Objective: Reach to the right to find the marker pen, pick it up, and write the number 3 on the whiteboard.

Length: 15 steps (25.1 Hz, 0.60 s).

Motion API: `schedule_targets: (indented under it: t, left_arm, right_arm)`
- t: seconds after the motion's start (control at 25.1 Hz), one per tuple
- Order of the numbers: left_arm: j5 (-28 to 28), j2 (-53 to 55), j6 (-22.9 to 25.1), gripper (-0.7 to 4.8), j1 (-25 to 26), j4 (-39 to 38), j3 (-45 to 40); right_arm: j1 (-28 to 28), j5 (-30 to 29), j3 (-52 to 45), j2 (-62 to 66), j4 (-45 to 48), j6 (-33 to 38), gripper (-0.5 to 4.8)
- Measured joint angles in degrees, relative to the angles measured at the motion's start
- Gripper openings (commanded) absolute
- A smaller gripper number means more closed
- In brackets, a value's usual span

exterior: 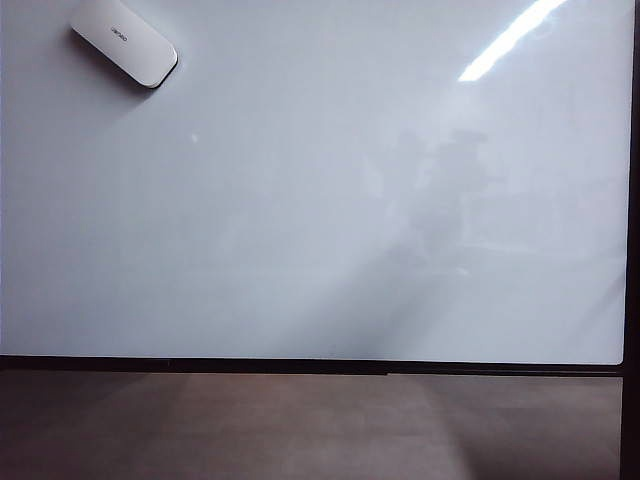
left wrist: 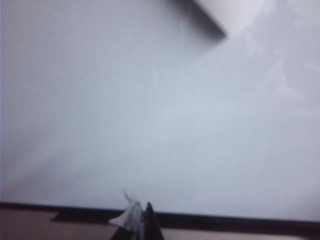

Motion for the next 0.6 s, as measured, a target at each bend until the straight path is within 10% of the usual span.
schedule_targets:
  t: [0.6]
  left_arm:
    - [4.9,17.5,-4.5,-0.05,0.0,-6.8,24.3]
  right_arm:
    - [0.0,1.2,14.5,6.9,-3.1,-0.2,-0.09]
